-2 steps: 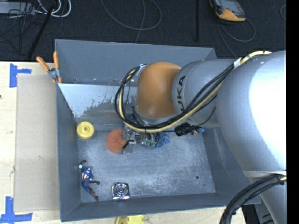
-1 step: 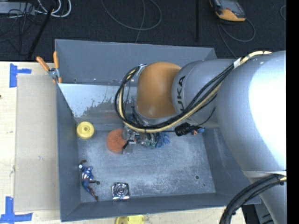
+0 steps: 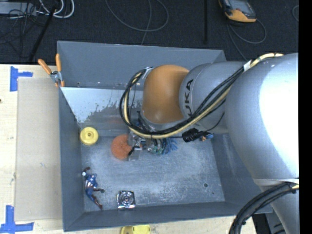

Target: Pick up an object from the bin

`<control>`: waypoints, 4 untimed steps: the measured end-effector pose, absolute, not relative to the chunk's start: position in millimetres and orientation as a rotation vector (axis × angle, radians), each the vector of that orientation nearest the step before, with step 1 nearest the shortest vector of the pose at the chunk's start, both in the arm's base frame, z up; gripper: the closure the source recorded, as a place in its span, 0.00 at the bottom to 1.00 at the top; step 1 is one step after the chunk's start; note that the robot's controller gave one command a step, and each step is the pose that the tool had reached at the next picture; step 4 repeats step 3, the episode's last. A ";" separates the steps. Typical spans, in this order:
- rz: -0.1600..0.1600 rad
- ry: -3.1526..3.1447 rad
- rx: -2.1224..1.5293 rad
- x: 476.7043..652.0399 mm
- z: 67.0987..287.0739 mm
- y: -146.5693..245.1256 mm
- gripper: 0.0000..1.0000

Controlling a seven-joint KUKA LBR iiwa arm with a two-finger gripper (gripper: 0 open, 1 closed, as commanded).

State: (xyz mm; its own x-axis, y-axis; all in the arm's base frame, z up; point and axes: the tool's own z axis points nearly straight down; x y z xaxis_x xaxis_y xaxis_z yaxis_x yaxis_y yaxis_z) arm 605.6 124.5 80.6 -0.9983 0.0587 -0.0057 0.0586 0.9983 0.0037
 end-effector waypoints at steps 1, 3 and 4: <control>0.006 3.134 0.094 605.6 80.6 124.6 1.00; 0.006 3.134 0.095 605.6 80.6 124.7 1.00; 0.006 3.134 0.095 605.6 80.6 124.7 1.00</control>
Offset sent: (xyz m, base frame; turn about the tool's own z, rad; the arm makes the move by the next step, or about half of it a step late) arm 0.0000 0.0000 0.0000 0.0000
